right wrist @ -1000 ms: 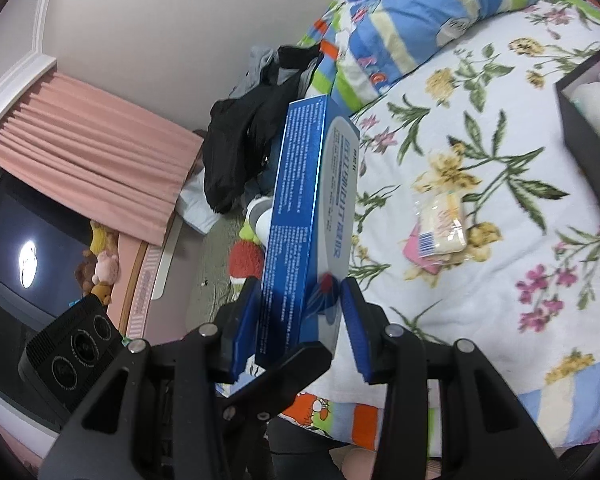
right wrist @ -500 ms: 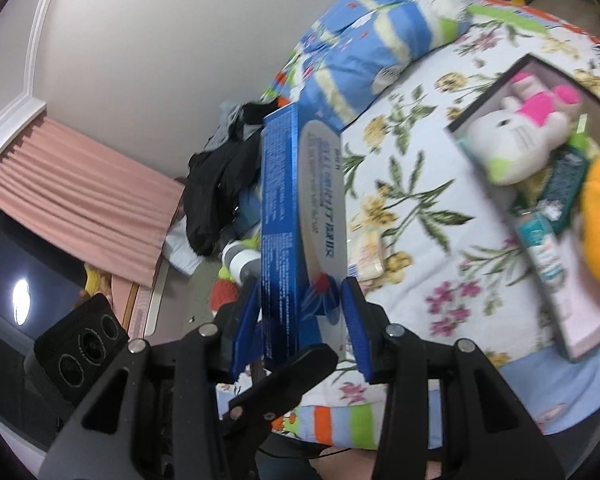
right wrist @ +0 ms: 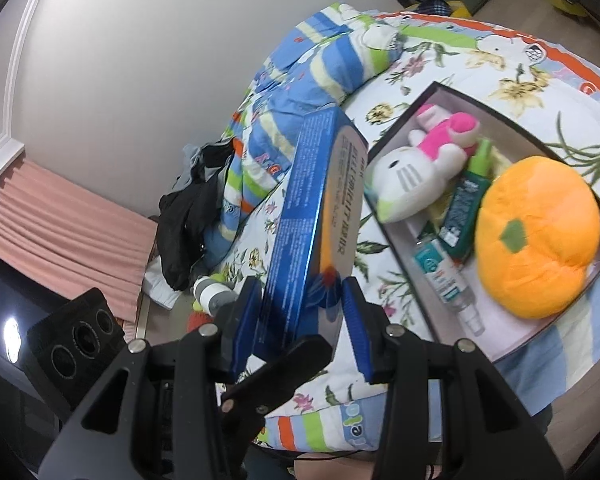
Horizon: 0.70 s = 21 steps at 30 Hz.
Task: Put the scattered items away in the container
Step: 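Carry the blue toothpaste box with the right tool over the black box, then lower the toothpaste box into the black box and open the right tool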
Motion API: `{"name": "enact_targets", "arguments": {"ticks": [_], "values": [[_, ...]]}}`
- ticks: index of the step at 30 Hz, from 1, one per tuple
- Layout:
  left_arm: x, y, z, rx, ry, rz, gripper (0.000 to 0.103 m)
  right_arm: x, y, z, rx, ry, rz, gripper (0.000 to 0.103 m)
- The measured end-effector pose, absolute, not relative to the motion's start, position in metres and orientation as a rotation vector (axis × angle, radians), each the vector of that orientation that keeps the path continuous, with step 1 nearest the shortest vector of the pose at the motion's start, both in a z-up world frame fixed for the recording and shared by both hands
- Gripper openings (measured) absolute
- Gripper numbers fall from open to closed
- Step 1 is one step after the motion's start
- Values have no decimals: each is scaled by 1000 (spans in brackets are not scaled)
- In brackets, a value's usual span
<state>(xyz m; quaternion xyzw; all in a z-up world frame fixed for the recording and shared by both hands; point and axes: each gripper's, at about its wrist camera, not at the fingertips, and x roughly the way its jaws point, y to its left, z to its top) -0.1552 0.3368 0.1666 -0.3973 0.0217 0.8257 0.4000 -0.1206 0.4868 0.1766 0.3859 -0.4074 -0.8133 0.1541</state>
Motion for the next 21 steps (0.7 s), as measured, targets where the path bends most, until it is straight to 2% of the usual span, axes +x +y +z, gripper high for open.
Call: {"name": "enact_targets", "arguments": {"ticks": [21], "values": [[-179, 381, 114, -1116, 83, 2028, 44, -136, 522, 121, 1201, -1246, -2305, 43]]}}
